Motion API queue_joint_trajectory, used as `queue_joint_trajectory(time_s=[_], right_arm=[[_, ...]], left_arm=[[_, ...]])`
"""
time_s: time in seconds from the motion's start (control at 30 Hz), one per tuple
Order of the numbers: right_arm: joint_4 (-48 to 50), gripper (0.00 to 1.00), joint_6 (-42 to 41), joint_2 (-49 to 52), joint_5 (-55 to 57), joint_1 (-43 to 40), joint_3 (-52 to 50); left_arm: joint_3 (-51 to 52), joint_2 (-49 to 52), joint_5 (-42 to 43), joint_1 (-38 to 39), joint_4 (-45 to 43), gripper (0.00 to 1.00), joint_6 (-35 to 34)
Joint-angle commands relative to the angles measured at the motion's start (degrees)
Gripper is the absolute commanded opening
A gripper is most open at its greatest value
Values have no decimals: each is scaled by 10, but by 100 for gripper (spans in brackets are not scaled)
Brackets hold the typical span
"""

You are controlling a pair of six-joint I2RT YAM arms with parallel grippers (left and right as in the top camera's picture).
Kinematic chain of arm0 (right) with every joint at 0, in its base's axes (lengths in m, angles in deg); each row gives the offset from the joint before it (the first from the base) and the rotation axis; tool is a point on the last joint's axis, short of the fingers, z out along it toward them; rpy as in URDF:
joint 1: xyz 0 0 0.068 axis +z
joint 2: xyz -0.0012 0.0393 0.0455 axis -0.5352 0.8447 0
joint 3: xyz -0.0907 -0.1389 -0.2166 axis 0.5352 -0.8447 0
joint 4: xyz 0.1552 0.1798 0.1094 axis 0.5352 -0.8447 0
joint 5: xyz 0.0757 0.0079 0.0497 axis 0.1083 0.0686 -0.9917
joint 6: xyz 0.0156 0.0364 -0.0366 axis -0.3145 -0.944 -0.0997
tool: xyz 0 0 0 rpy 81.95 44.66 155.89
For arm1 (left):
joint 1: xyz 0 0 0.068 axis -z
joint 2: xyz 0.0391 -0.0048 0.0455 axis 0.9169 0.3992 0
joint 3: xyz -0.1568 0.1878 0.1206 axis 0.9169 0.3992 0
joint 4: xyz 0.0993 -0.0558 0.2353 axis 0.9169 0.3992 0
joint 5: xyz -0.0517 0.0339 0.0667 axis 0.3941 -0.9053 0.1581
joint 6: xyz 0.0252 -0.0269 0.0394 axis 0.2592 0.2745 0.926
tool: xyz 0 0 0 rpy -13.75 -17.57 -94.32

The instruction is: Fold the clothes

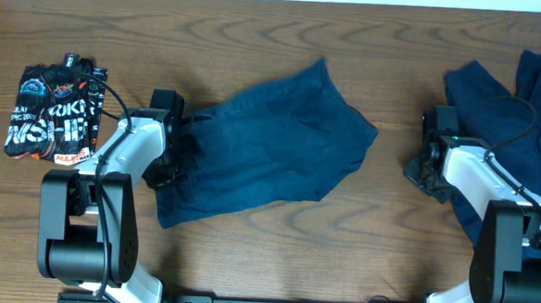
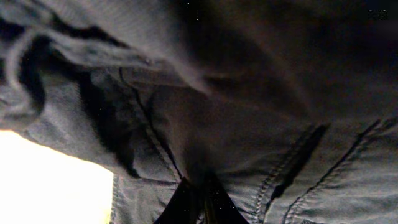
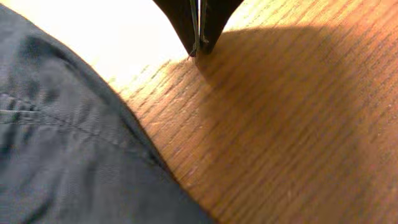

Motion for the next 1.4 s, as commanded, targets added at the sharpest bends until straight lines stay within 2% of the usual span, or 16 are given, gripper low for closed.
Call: queue_joint_trajectory(time_s=[0.0,0.1,0.17,0.2,0.23,0.27,0.3,0.33,0.53,0.8,1.03,1.13,1.23,1.27,1.37], right_arm=[[20,2,37,-33,-25,1,-3],[69,4,155,-62,-132,1,-3],[90,7,206,-86,-201,1,1],[98,8,229,-98,-233,2,4],[106,10,258,-113,-269,4,9],[113,13,287,-128,-303,9,16],[115,16,299,-134,-315,12,21],[115,19,318,-144,-334,19,31],[106,21,388,-158,-367,91,71],[152,21,408,-87,-337,182,71],[225,22,408,8,-337,219,71],[229,23,408,33,-337,223,71],[219,19,407,40,-330,221,71],[216,17,405,39,-319,220,71],[207,14,387,35,-284,216,71]], left_arm=[[19,17,-36,-6,3,6,4],[-10,-7,-28,-8,45,6,4],[-31,-43,-28,-8,64,6,11],[-39,-65,-28,-8,71,9,15],[-46,-93,-28,-8,78,17,15],[-49,-127,-28,-8,80,65,14],[-49,-143,-28,-8,80,85,14],[-49,-170,-28,-9,81,98,14],[-43,-236,-37,-21,118,98,-11],[28,-186,-5,-75,64,98,-19],[66,-94,60,-86,-36,98,47],[66,-54,117,-86,-78,98,93],[66,-14,169,-86,-108,98,119],[66,-4,186,-85,-117,92,135],[64,6,219,-80,-140,48,180]])
